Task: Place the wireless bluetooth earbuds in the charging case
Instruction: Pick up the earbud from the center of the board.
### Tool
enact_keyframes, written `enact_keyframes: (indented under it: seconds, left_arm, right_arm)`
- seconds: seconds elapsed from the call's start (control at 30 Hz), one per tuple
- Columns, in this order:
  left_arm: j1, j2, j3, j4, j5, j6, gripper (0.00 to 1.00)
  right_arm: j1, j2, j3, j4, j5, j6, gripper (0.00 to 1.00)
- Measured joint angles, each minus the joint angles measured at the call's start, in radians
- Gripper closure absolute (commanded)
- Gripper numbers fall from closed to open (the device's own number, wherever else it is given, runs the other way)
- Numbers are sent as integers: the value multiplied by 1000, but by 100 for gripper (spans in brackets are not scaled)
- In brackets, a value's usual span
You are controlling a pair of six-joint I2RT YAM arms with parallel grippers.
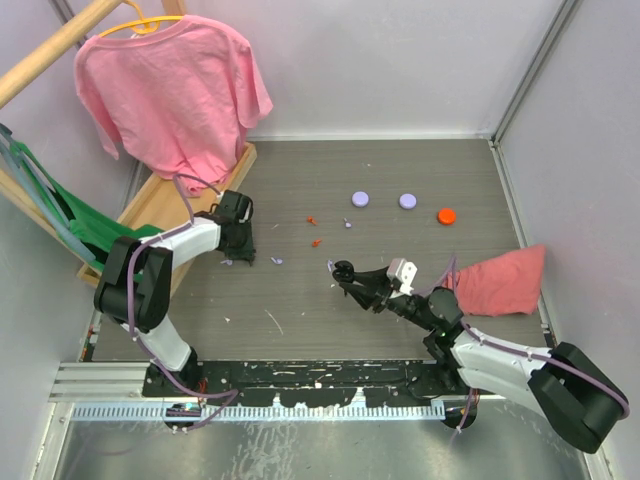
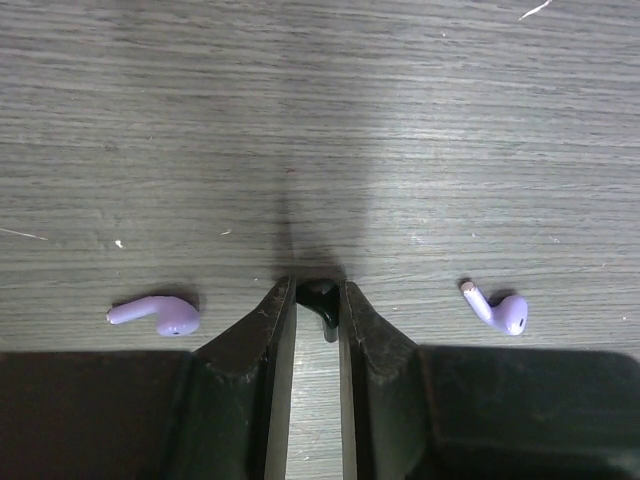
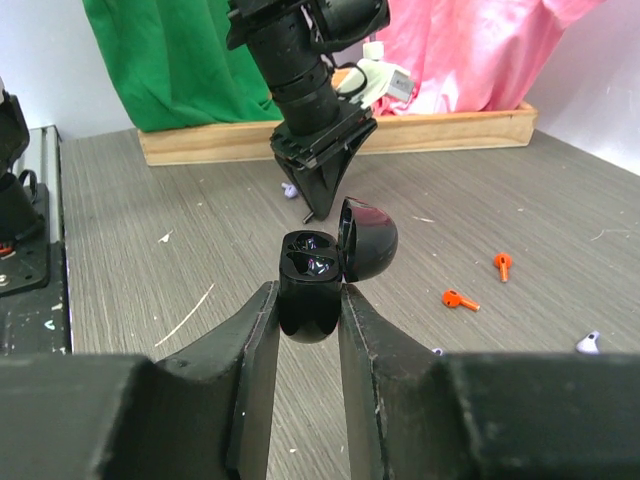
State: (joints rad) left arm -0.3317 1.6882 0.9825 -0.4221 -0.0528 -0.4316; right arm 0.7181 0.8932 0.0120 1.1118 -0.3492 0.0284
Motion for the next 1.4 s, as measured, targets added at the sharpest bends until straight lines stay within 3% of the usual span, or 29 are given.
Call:
enact_keyframes:
  seconds: [0.3, 0.8, 1.4]
  left_arm:
    - [-36, -70, -72, 38, -3, 26, 87]
    - [-261, -515, -166, 133, -95, 33, 90]
    - [-498, -793, -248, 370, -146, 50, 92]
  right_arm:
    - [0, 84, 47, -31, -43, -5, 99]
    - [0, 187, 130, -8, -55, -56, 99]
    - [0, 411, 229, 267, -60, -79, 99]
